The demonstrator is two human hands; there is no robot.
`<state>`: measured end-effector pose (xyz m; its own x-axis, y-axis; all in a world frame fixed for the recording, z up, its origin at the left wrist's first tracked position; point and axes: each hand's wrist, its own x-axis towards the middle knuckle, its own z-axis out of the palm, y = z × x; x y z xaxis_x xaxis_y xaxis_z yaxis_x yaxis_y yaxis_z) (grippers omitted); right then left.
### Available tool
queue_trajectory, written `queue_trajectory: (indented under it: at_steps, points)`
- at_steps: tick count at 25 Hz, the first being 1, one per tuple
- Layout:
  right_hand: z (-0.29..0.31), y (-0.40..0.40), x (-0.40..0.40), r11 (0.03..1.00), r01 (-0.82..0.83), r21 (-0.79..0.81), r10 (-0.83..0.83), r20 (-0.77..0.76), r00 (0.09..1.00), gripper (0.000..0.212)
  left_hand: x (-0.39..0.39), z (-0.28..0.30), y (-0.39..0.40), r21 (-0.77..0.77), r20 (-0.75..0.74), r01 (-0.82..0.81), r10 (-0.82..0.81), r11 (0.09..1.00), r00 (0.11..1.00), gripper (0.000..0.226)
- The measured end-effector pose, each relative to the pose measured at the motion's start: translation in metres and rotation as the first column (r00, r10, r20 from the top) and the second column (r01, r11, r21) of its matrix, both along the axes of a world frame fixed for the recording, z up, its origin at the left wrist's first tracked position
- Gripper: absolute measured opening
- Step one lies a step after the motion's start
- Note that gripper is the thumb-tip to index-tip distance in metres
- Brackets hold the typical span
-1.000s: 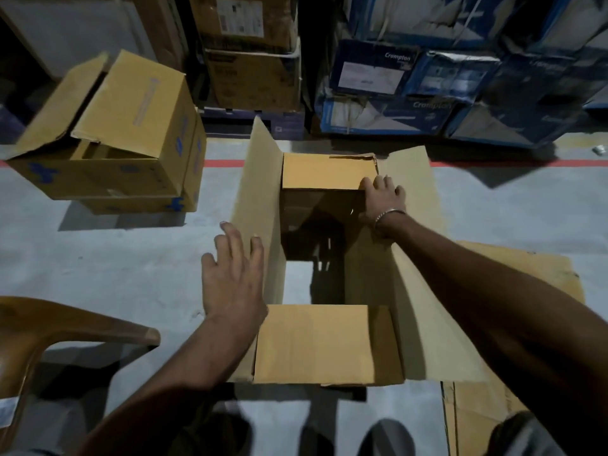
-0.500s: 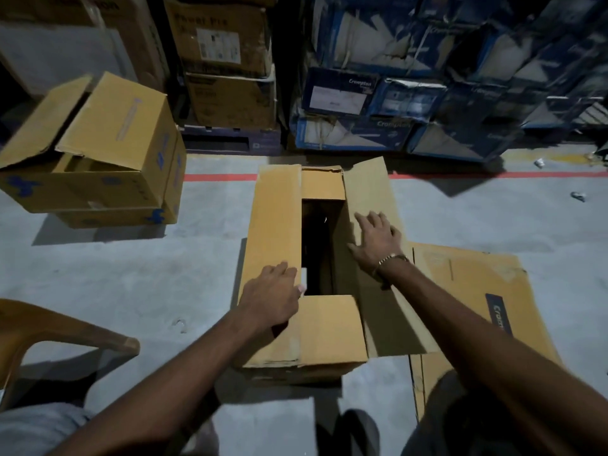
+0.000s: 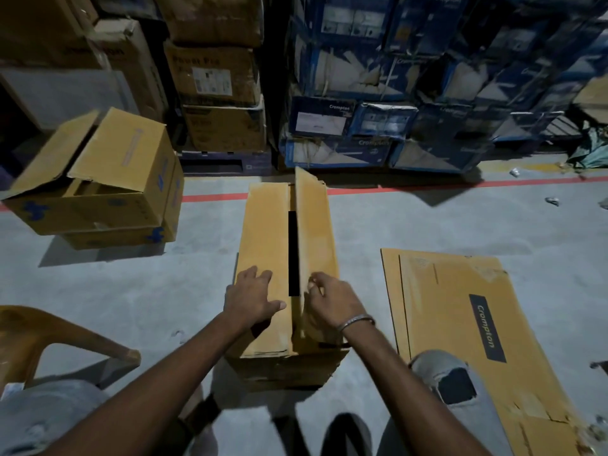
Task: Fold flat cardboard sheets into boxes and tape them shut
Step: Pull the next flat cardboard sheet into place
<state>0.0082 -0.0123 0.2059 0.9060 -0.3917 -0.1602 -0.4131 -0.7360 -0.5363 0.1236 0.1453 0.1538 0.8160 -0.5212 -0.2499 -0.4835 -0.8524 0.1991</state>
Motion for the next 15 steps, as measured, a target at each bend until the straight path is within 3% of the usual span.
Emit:
queue_trajectory:
  at_steps: [3, 6, 8, 10, 12, 15]
  points:
    - [-0.033, 0.004, -0.003, 0.989, -0.069, -0.134, 0.049, -0.147, 0.988, 0.035, -0.001, -0.004, 0.008, -0.035, -0.078, -0.135, 0.132, 0.99, 0.988, 0.097]
    - [-0.049, -0.012, -0.005, 0.995, 0.019, -0.095, -0.029, -0.104, 0.994, 0.06, -0.001, -0.012, 0.013, -0.098, -0.214, -0.294, 0.268, 0.951, 0.939, 0.124]
    - [-0.056, -0.029, -0.003, 0.972, 0.236, 0.016, -0.232, -0.129, 0.964, 0.098, -0.001, -0.017, 0.015, -0.153, -0.399, -0.477, 0.388, 0.866, 0.831, 0.147]
    - [-0.064, -0.039, 0.0, 0.834, 0.465, 0.297, -0.405, -0.243, 0.881, 0.125, -0.002, -0.021, 0.017, -0.192, -0.546, -0.639, 0.46, 0.745, 0.7, 0.156]
    - [-0.072, -0.037, -0.003, 0.727, 0.511, 0.458, -0.414, -0.302, 0.859, 0.112, -0.005, -0.024, 0.017, -0.183, -0.577, -0.685, 0.487, 0.706, 0.656, 0.149]
    - [-0.076, -0.03, -0.019, 0.794, 0.464, 0.393, -0.366, -0.301, 0.881, 0.09, -0.022, -0.021, 0.018, -0.114, -0.572, -0.673, 0.506, 0.731, 0.646, 0.143]
